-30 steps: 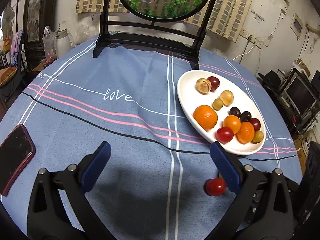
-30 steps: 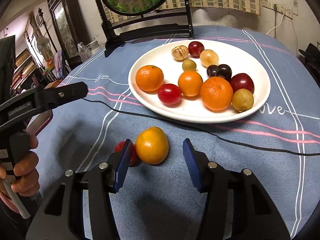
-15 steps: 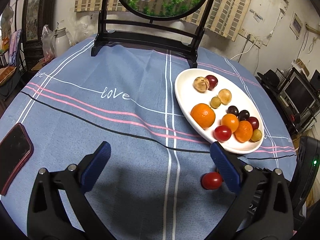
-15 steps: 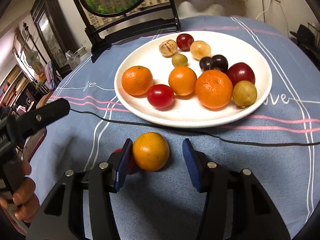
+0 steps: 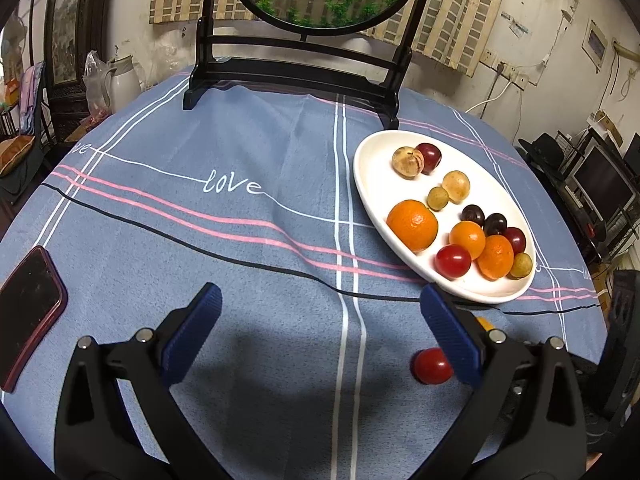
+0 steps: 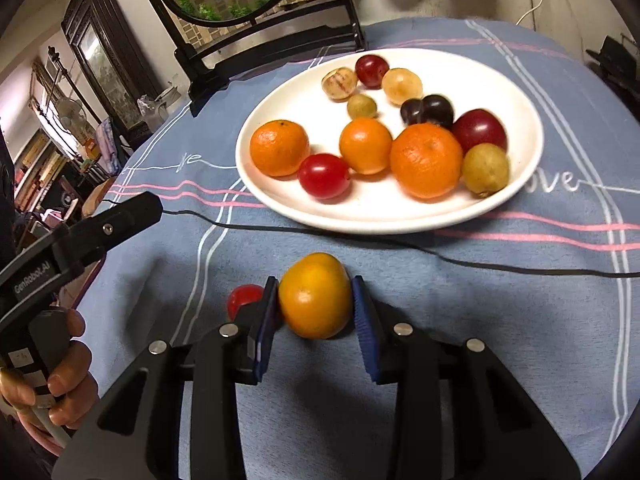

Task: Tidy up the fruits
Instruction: 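Hold the orange in the right tool while the left tool grasps a red cherry tomato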

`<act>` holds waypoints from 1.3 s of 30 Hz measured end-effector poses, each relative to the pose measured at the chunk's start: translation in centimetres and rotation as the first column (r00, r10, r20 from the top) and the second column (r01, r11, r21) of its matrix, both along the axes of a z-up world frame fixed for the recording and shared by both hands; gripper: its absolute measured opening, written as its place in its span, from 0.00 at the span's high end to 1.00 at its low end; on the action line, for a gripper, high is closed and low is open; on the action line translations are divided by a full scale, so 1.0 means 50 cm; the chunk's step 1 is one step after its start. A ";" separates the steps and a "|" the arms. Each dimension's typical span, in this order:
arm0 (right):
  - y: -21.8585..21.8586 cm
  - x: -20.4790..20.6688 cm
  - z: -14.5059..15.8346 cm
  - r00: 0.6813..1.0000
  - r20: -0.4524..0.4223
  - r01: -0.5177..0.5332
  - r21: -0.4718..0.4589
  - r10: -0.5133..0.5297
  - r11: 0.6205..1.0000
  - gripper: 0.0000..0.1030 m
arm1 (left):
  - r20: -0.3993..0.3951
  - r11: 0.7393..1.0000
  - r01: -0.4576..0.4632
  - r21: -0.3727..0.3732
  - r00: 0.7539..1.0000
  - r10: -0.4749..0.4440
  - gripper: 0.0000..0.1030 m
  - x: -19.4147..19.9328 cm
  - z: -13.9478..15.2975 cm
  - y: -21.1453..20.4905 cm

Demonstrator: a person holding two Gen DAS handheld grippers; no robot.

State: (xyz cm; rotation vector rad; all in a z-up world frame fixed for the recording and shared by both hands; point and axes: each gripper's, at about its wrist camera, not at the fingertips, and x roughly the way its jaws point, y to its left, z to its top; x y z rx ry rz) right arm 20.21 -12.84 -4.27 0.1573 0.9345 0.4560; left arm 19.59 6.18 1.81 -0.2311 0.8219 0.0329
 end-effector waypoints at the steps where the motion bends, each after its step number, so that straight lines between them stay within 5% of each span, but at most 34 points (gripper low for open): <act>1: -0.006 -0.002 0.004 1.000 0.004 0.004 0.004 -0.004 1.000 0.64 | 0.002 1.000 0.008 -0.002 1.000 -0.008 0.02 -0.001 0.000 -0.001; 8: -0.050 -0.003 0.016 0.998 0.008 0.057 0.039 -0.057 0.998 0.64 | -0.008 0.991 0.110 0.078 0.994 -0.109 0.02 -0.006 -0.007 -0.055; 13: -0.074 -0.006 0.025 0.996 0.015 0.088 0.054 -0.089 0.995 0.64 | -0.046 0.945 0.289 0.150 0.957 -0.286 0.02 -0.017 -0.025 -0.125; 18: -0.076 -0.009 0.027 0.995 0.024 0.095 0.046 -0.097 0.994 0.64 | -0.063 0.913 0.369 0.175 0.929 -0.364 0.05 -0.029 -0.037 -0.161; 26: -0.073 -0.010 0.027 0.996 0.026 0.088 0.038 -0.089 0.995 0.64 | -0.099 0.885 0.437 0.158 0.899 -0.426 0.38 -0.033 -0.055 -0.179; 39: -0.071 -0.011 0.029 0.996 0.030 0.084 0.038 -0.085 0.996 0.64 | -0.123 0.870 0.464 0.168 0.885 -0.449 0.60 -0.030 -0.074 -0.195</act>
